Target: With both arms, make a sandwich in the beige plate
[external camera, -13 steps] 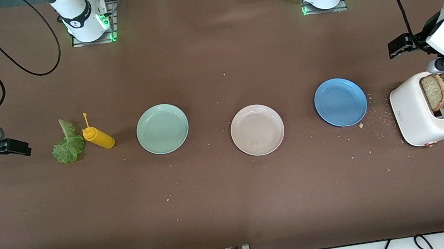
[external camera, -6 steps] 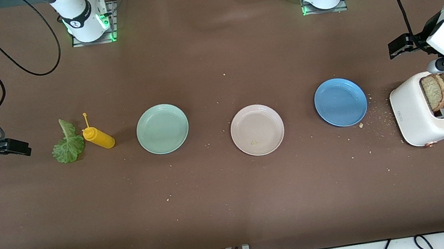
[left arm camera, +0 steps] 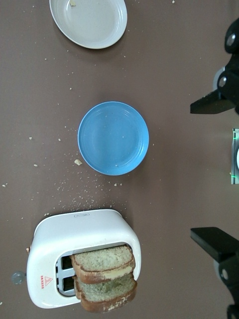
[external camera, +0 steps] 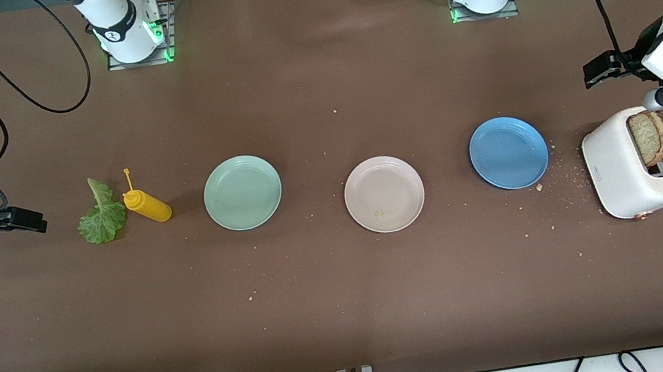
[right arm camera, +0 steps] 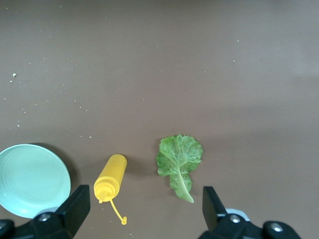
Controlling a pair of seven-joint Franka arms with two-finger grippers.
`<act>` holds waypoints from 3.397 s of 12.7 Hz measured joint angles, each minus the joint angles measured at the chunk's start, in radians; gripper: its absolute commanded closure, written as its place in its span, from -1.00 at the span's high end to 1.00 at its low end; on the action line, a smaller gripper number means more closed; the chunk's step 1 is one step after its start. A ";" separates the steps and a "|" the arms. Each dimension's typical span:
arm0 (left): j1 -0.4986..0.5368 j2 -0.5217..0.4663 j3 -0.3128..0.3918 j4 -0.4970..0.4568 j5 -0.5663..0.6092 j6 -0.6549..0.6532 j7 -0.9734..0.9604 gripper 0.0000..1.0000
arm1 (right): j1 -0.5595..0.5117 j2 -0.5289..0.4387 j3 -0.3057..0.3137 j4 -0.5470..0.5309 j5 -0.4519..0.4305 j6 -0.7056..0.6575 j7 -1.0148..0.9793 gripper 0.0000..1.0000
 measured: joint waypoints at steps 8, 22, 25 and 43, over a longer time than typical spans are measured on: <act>0.001 0.011 0.001 0.000 0.000 0.000 0.000 1.00 | 0.000 0.000 0.000 0.000 0.001 -0.001 0.000 1.00; 0.226 0.205 0.012 -0.004 0.000 0.220 0.180 1.00 | -0.001 0.002 0.000 0.000 0.001 -0.004 0.000 1.00; 0.230 0.243 0.012 -0.027 0.000 0.289 0.181 1.00 | -0.001 0.003 0.000 0.000 0.001 -0.004 0.000 1.00; 0.274 0.281 0.013 -0.085 0.026 0.357 0.182 -0.70 | -0.001 0.003 0.000 0.000 0.005 -0.004 0.000 1.00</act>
